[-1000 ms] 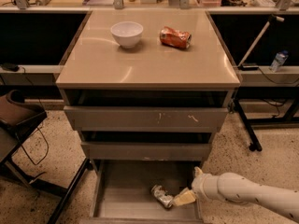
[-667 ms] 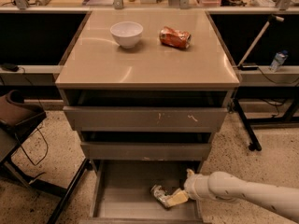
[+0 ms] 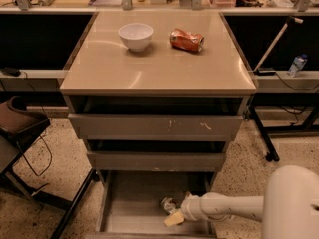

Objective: Pick 7up can from bottom drawer and place on counter

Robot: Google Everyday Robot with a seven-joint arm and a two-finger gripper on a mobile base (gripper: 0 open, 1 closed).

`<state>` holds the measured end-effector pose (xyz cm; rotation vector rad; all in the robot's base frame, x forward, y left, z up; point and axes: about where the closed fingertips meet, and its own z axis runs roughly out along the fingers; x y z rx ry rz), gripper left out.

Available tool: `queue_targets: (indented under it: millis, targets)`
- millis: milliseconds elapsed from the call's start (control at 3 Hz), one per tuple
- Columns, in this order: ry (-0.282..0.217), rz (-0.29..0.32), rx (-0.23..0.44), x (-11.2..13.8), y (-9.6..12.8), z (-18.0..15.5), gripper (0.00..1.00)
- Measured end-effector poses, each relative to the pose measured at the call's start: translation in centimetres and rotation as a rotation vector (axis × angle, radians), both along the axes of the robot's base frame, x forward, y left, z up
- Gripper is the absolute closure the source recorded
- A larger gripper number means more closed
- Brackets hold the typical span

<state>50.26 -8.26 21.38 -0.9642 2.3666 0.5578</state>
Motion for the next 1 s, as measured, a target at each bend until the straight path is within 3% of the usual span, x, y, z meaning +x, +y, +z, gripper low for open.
queue_targets:
  millis: [333,667,1000]
  targets:
    - [0.001,0.007,-0.003,-0.2,0.7,-0.7,0.00]
    - [0.033,0.019,0.024,0.6,2.1,-2.8,0.00]
    - [0.086,-0.012,0.084,2.2,4.2,-7.0,0.00]
